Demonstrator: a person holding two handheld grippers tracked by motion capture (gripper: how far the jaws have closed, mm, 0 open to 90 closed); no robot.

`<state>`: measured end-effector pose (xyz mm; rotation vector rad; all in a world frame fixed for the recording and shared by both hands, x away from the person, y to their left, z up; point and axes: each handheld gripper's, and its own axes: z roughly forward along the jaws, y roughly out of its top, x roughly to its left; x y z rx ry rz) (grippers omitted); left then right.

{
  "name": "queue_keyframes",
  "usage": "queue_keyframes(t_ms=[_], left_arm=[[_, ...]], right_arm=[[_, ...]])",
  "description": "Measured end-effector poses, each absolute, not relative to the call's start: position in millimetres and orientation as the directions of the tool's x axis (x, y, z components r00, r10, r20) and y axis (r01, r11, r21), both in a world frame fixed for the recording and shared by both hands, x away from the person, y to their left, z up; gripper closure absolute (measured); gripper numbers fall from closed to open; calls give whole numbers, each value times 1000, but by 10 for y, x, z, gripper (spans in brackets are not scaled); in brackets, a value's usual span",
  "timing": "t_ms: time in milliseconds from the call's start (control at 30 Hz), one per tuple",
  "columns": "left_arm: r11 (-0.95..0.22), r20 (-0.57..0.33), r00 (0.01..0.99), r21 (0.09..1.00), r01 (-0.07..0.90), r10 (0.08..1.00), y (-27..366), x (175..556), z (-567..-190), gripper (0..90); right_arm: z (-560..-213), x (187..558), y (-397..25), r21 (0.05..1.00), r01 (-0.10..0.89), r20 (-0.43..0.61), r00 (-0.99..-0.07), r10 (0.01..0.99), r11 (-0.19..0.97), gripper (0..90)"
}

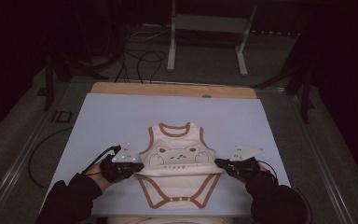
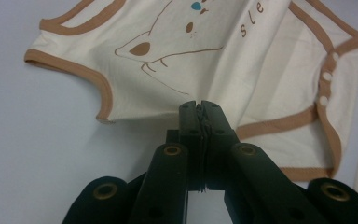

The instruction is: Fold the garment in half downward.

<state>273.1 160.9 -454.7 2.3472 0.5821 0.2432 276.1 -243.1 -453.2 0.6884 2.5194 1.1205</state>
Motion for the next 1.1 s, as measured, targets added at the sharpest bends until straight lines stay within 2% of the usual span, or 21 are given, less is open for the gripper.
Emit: queue_keyframes(t_ms=[1100], left_arm=[[-686,-23,912,651,325,410,1541,2262,-4717,887]], right_arm=[[-4759,2284,-2482,726,342,-11,-862,507,597,890]])
